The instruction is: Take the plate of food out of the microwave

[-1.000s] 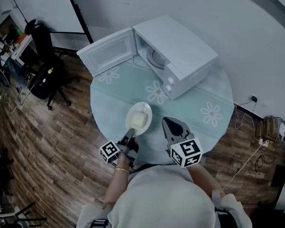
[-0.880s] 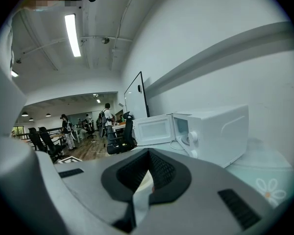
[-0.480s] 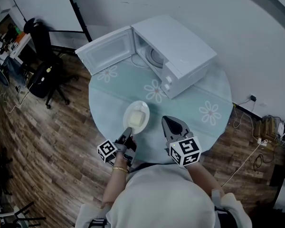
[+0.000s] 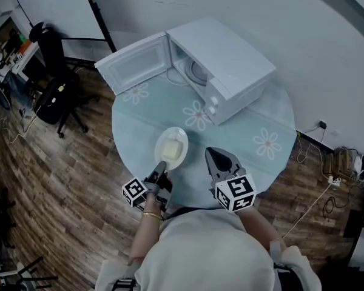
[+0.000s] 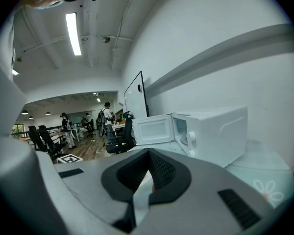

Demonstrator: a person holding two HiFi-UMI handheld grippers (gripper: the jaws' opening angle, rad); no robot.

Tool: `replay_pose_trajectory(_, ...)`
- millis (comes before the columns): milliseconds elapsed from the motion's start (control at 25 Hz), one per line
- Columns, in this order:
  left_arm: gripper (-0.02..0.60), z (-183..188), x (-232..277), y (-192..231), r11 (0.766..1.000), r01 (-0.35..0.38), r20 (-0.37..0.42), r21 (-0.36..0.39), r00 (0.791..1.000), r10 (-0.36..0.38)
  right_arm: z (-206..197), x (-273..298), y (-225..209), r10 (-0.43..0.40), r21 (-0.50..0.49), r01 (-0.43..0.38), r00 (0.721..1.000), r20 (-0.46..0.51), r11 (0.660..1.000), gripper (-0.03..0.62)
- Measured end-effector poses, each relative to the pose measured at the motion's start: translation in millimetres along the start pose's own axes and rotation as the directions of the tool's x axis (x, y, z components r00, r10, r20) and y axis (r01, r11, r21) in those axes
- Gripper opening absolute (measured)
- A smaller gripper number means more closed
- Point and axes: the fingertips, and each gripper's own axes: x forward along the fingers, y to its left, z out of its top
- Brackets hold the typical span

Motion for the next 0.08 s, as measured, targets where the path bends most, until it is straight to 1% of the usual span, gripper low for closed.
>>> replay_pose_trajectory(80,0.043,2.5,-1.2,3.6,1.0,-0.024,0.002,0.014,1.0,0.024,0.8,1.1,0.1,0.001,0.001,-0.001,1.0,0.002,1.0,0.006)
